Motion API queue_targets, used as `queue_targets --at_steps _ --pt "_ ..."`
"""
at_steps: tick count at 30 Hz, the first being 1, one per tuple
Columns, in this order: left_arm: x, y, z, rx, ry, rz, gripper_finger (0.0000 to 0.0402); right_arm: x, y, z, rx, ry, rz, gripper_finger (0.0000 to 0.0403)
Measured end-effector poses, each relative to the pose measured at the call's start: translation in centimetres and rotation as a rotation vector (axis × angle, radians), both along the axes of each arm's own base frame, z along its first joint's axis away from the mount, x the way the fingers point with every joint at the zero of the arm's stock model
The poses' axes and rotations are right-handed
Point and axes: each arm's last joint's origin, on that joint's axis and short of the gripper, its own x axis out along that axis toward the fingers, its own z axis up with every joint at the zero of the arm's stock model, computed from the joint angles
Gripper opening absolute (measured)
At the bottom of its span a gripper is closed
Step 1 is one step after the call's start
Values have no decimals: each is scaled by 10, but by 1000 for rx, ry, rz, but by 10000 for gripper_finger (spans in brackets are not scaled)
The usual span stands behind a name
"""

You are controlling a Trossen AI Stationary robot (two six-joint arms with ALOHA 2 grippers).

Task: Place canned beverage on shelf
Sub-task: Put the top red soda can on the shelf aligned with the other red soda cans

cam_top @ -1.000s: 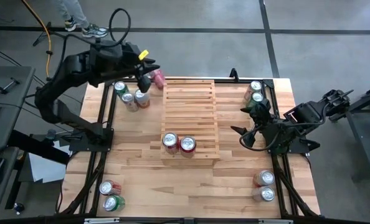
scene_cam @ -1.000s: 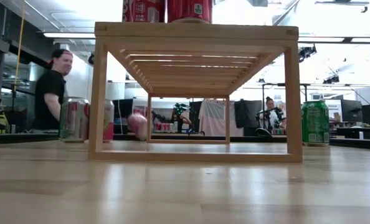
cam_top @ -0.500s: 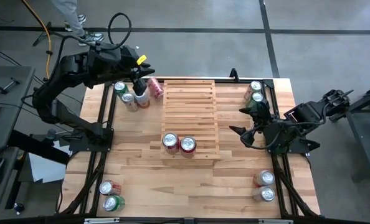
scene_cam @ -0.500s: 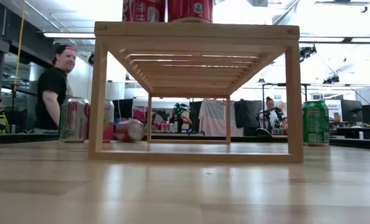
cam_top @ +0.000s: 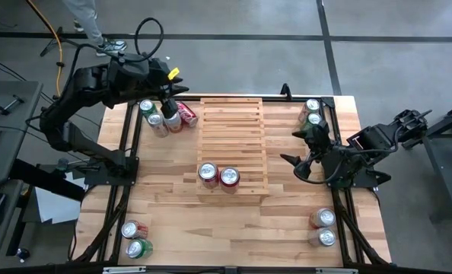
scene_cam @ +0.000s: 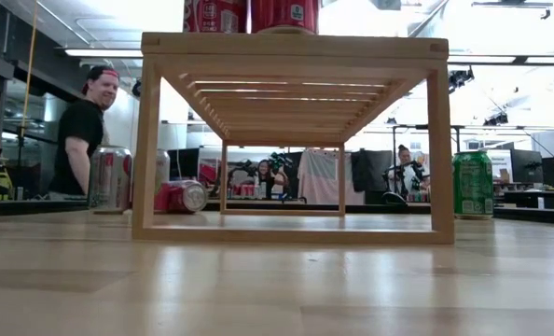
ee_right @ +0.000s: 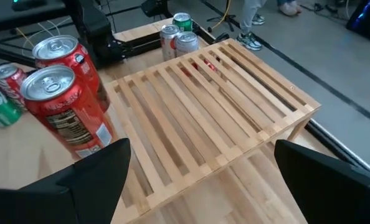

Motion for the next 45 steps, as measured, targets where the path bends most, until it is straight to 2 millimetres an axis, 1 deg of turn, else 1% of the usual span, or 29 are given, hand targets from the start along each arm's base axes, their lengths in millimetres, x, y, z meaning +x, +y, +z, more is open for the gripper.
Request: queue_targets --at_steps 5,7,10,13,16,18,21,22,24,26,28,33,36,38,41,45 --pt "-2 10 -5 13 61 61 131 3 -8 0 -32 16 -29 383" --pt "-1 19 -9 -8 86 114 170 5 -13 0 -34 17 -56 383" --pt "2 40 -20 -24 131 196 228 7 -21 0 -37 21 -103 383" --pt "8 75 -39 -63 181 261 280 10 -32 0 -35 21 -167 383" --pt "14 121 -72 -172 239 307 315 12 -45 0 -4 0 -259 383" --pt "16 153 -98 -276 285 319 326 13 -53 0 21 -18 -318 383" --pt "18 196 -135 -408 338 359 329 14 -62 0 52 -32 -377 383" --pt "18 208 -147 -440 368 370 329 14 -64 -1 65 -28 -380 383" --pt "18 224 -168 -487 448 338 328 16 -68 -2 82 -19 -385 383" --pt "18 233 -183 -511 530 252 325 17 -71 -2 88 -6 -387 383" --pt "23 238 -196 -502 606 143 325 18 -74 -3 73 19 -377 383" --pt "36 245 -217 -377 801 -79 324 20 -80 -5 53 80 -339 383" --pt "44 244 -231 -348 937 -108 324 20 -82 -6 32 113 -316 383" --pt "49 242 -235 -344 954 -113 324 20 -84 -6 17 129 -302 383" --pt "56 239 -243 -389 910 -197 324 20 -85 -6 -9 150 -287 383" --pt "55 231 -254 -442 938 -268 324 20 -86 -7 -15 172 -268 383"
